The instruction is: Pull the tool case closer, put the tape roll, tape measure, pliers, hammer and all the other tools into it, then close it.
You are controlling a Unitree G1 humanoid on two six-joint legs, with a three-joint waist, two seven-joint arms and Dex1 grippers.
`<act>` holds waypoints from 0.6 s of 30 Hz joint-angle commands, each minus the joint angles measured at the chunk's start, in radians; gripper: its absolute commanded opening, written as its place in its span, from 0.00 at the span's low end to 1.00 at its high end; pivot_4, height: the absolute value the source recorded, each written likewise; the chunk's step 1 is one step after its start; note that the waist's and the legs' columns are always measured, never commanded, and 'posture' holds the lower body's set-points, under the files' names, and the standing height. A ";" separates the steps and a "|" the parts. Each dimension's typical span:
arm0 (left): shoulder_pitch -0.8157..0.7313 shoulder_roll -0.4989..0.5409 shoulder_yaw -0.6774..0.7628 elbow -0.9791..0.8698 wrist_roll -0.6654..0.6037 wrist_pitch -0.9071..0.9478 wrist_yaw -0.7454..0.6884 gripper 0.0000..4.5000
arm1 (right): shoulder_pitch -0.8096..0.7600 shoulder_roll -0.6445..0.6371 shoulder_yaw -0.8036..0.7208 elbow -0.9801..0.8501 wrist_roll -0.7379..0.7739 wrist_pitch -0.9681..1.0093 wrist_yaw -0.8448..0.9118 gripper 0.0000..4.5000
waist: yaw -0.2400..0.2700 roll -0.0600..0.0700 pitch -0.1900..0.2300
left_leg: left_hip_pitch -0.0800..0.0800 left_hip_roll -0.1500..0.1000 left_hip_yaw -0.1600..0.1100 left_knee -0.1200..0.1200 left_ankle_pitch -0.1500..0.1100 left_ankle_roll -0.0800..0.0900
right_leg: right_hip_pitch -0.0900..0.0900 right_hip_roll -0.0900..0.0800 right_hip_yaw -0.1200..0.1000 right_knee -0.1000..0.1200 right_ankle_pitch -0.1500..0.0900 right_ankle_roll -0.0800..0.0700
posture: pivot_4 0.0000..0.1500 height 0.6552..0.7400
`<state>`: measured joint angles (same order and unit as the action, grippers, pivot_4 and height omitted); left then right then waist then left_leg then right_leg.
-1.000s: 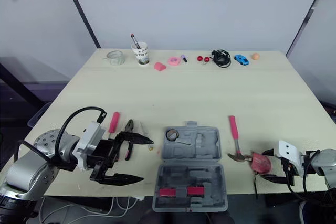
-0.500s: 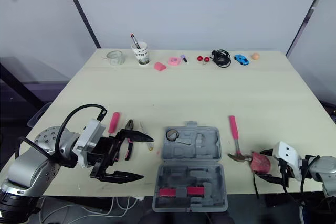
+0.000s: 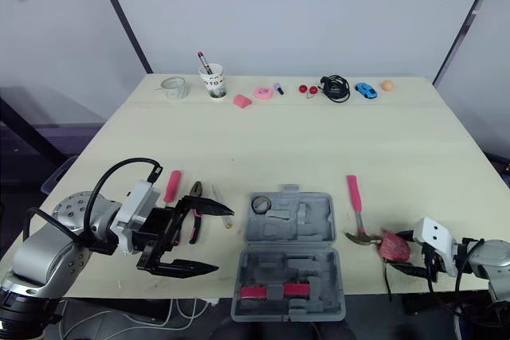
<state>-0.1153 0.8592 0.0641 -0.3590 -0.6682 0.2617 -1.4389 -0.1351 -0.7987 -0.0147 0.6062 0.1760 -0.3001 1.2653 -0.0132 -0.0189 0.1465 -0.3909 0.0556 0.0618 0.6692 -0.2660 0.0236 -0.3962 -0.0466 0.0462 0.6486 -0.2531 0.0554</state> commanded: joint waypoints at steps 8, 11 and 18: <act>-0.015 -0.004 0.000 -0.010 -0.003 0.002 -0.002 1.00 | -0.008 -0.056 -0.033 -0.053 -0.002 0.023 -0.016 0.65 | 0.000 0.001 0.000 | 0.000 0.000 0.000 0.000 0.000 0.000 | 0.000 0.000 0.000 0.000 0.000 0.000 | 1.00 1.00; -0.018 -0.010 -0.003 -0.005 -0.001 -0.002 -0.001 1.00 | -0.022 -0.102 -0.027 -0.118 0.002 0.087 0.013 0.65 | 0.000 0.002 0.001 | 0.000 0.000 0.000 0.000 0.000 0.000 | 0.000 0.000 0.000 0.000 0.000 0.000 | 1.00 1.00; -0.021 -0.034 0.001 0.021 0.012 -0.013 0.011 1.00 | -0.145 -0.203 0.039 -0.379 -0.009 0.320 0.086 0.65 | -0.004 0.003 0.001 | 0.000 0.000 0.000 0.000 0.000 0.000 | -0.001 0.000 0.000 0.000 0.000 0.000 | 1.00 1.00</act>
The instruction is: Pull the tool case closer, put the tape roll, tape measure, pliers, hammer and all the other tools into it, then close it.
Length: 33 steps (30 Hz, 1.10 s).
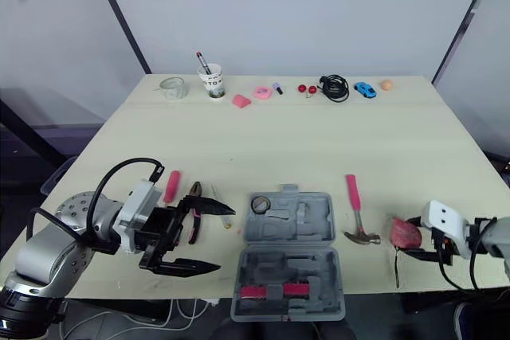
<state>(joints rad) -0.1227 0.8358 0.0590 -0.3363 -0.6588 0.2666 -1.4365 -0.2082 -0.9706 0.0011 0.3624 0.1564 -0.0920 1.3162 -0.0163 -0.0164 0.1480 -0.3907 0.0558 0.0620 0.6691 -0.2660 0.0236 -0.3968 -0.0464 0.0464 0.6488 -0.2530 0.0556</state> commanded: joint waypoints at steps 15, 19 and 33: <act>0.033 -0.050 0.069 0.004 -0.004 -0.019 0.116 1.00 | -0.426 0.128 0.320 -0.310 -0.105 0.431 0.071 0.65 | 0.011 -0.001 0.000 | -0.005 0.000 -0.003 0.000 0.000 0.000 | -0.002 0.000 -0.003 -0.002 0.000 0.000 | 1.00 1.00; 0.055 -0.048 0.088 0.004 0.000 -0.021 0.134 1.00 | -0.479 0.154 0.379 -0.284 -0.161 0.449 0.071 0.65 | 0.005 -0.001 0.001 | -0.005 0.000 -0.003 0.000 0.000 0.000 | -0.002 0.000 -0.004 -0.002 0.000 0.000 | 1.00 1.00; 0.109 -0.037 0.138 0.019 0.014 -0.038 0.168 1.00 | -0.629 0.349 0.552 -0.173 -0.339 0.559 0.000 0.65 | 0.004 -0.002 0.001 | -0.007 0.000 -0.002 0.000 0.000 0.000 | -0.007 0.000 -0.003 0.004 0.002 0.003 | 1.00 1.00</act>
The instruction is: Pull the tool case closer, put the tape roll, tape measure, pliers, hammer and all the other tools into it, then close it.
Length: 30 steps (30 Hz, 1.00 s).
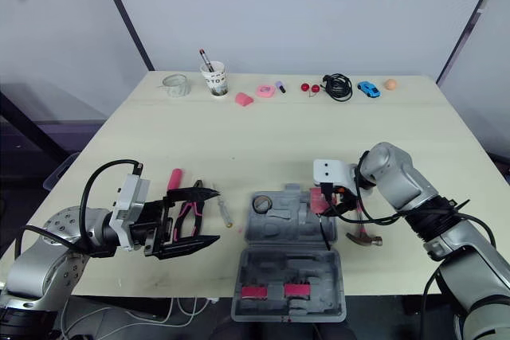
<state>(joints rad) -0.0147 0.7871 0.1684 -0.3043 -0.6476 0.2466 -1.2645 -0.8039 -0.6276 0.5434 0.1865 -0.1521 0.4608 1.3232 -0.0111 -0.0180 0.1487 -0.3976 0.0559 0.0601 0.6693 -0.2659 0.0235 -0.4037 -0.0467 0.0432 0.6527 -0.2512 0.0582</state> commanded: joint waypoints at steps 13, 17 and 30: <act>0.056 0.006 0.043 -0.027 0.010 -0.027 0.004 1.00 | -0.057 0.075 0.062 0.060 -0.113 0.024 -0.019 0.65 | -0.003 0.000 0.000 | 0.000 0.000 0.001 0.000 0.000 0.000 | -0.002 0.000 0.000 0.002 0.000 0.000 | 1.00 1.00; 0.059 0.007 0.045 -0.027 0.012 -0.030 0.007 1.00 | -0.053 0.087 0.074 0.078 -0.134 0.017 -0.021 0.65 | -0.003 0.000 0.000 | 0.000 0.000 0.001 0.000 0.000 0.000 | -0.002 0.000 0.000 0.002 0.000 0.000 | 1.00 1.00; 0.060 0.009 0.047 -0.038 0.003 -0.022 0.013 1.00 | -0.047 0.099 0.072 0.097 -0.172 -0.015 -0.043 0.88 | -0.003 0.000 0.000 | 0.000 0.000 0.002 0.000 0.000 0.000 | -0.004 0.000 0.001 0.004 0.000 0.000 | 1.00 1.00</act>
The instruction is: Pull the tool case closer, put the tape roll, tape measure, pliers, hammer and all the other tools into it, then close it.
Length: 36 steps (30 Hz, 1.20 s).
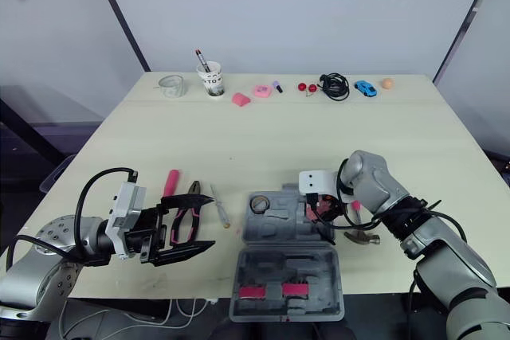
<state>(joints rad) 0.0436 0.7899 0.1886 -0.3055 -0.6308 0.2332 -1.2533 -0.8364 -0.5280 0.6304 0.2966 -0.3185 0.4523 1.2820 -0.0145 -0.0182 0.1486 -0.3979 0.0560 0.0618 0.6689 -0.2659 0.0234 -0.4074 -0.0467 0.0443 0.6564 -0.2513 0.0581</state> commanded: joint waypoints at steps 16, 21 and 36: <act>-0.007 0.002 0.013 -0.044 -0.018 -0.003 0.004 1.00 | 0.044 -0.124 -0.212 -0.260 0.117 0.086 -0.006 0.98 | 0.001 0.000 0.000 | -0.001 0.000 0.000 0.000 0.000 0.000 | -0.001 0.000 0.000 0.000 -0.002 -0.003 | 1.00 1.00; -0.006 -0.003 0.010 -0.045 -0.016 -0.004 0.006 1.00 | 0.164 -0.108 -0.340 -0.297 0.239 0.067 -0.066 0.98 | 0.002 -0.001 0.000 | -0.001 0.000 0.001 0.000 0.000 0.000 | -0.001 0.000 0.001 0.000 -0.002 -0.003 | 1.00 1.00; -0.024 0.004 0.012 -0.027 -0.018 -0.001 -0.010 1.00 | 0.464 0.089 -0.543 -0.190 0.458 -0.268 -0.303 0.50 | -0.001 -0.002 0.000 | -0.001 0.000 0.002 0.000 0.000 0.000 | -0.001 0.000 0.003 0.000 -0.002 -0.003 | 1.00 1.00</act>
<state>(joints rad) 0.0328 0.7864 0.1866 -0.3223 -0.6319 0.2370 -1.2560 -0.3838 -0.4502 0.1166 0.0981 0.1055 0.2437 0.9834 -0.0152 -0.0204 0.1484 -0.3984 0.0560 0.0639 0.6687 -0.2659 0.0234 -0.4085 -0.0466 0.0473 0.6566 -0.2530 0.0554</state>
